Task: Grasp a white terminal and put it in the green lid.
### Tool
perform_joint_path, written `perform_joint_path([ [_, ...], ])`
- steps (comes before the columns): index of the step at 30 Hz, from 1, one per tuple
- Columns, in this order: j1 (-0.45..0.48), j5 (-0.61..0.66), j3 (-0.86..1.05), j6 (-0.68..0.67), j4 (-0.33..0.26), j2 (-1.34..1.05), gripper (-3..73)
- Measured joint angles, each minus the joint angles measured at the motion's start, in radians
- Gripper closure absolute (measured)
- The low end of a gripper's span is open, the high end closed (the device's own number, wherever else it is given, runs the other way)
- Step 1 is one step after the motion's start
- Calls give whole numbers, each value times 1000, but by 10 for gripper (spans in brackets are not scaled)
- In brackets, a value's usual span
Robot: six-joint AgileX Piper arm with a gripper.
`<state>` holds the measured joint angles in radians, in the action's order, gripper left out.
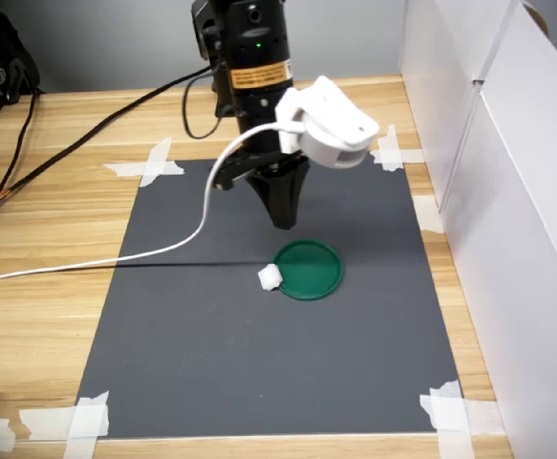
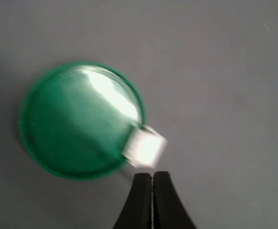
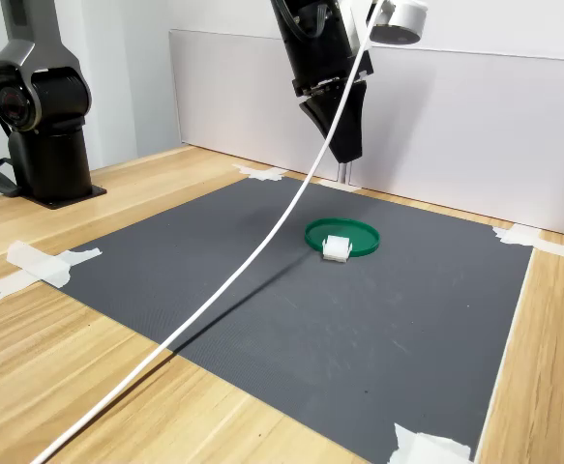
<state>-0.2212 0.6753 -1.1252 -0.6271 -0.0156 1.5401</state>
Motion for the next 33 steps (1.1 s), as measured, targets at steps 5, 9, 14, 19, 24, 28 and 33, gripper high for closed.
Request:
perform_joint_path([
  [5,94,75,0,-11,-33,-23,714],
  [9,115,141,0,-95,-53,-24,714],
  [14,116,153,0,-203,-113,-14,694],
  [19,116,154,0,-251,-118,41,551],
  [24,116,135,0,-241,-122,75,243],
  [28,116,108,0,-237,-156,87,39],
  [33,116,98,-3,-231,-212,117,-7],
])
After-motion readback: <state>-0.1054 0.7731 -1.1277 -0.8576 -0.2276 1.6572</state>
